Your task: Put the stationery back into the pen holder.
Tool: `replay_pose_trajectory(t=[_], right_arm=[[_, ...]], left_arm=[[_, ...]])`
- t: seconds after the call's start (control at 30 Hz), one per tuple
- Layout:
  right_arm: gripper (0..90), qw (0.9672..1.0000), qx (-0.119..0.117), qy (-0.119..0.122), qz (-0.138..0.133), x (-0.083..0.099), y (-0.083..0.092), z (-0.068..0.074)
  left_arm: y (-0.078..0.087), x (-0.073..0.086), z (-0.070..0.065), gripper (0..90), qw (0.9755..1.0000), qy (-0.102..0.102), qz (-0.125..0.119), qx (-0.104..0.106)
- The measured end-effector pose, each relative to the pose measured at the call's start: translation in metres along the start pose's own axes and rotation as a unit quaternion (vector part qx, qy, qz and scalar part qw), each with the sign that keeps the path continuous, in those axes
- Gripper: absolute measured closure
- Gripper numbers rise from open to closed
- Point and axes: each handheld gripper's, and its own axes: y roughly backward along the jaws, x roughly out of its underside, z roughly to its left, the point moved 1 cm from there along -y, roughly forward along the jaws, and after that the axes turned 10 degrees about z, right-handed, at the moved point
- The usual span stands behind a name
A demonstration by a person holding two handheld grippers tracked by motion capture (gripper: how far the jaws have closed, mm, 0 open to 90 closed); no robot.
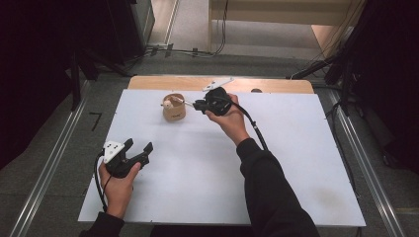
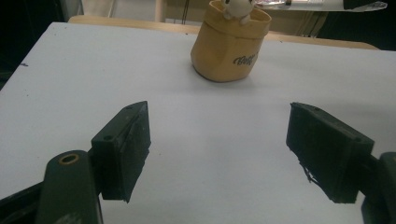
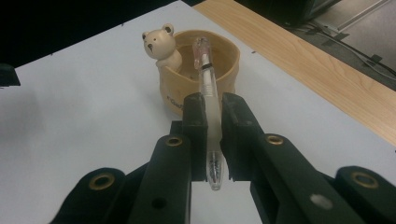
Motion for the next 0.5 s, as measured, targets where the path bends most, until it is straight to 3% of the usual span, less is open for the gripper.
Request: replay_pose_trajectory(t=[0.5], right_arm=[[78.5,1.0,-0.001,0.001,-0.003,-0.005,-0.0037,0.0019]], left_arm=[[0.0,-0.0001,0.0004,23.0,1.0,0.001,-0.001,0.0]])
